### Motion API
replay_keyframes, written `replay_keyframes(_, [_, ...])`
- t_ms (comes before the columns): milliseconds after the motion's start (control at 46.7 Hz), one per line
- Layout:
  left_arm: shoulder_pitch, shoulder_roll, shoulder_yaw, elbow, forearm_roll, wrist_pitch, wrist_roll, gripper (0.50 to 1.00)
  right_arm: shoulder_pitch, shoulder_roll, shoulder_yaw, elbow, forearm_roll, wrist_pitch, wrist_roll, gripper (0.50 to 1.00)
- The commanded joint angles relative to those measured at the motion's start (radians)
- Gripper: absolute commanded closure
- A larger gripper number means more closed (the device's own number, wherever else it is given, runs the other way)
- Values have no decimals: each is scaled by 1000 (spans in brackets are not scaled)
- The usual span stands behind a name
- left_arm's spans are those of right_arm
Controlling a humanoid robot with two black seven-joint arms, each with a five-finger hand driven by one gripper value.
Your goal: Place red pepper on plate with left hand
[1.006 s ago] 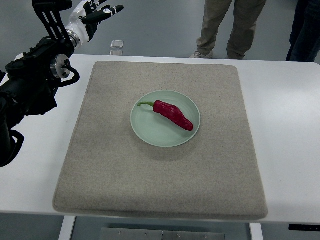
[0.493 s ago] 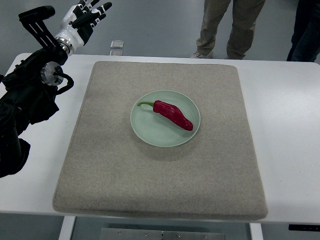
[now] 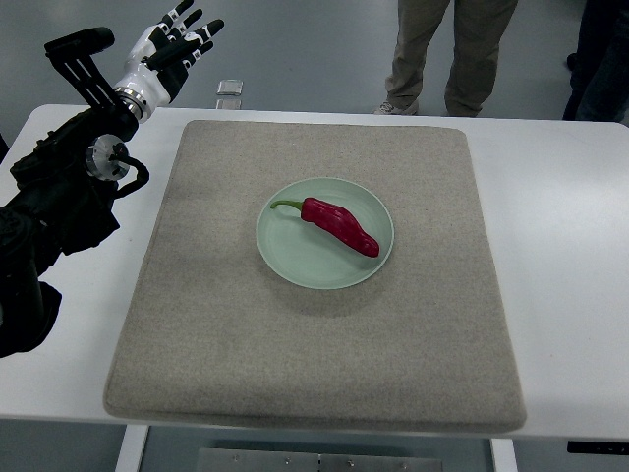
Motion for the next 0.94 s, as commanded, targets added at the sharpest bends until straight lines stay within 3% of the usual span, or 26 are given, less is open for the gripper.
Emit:
replay_keyframes(0, [0, 2, 0, 0, 4, -1, 0, 536, 0, 0, 0, 1, 0, 0, 0, 568])
replay_keyframes(921, [-8, -2, 0, 0, 4, 2, 0, 521, -3, 0, 0, 10, -5, 9, -2, 568])
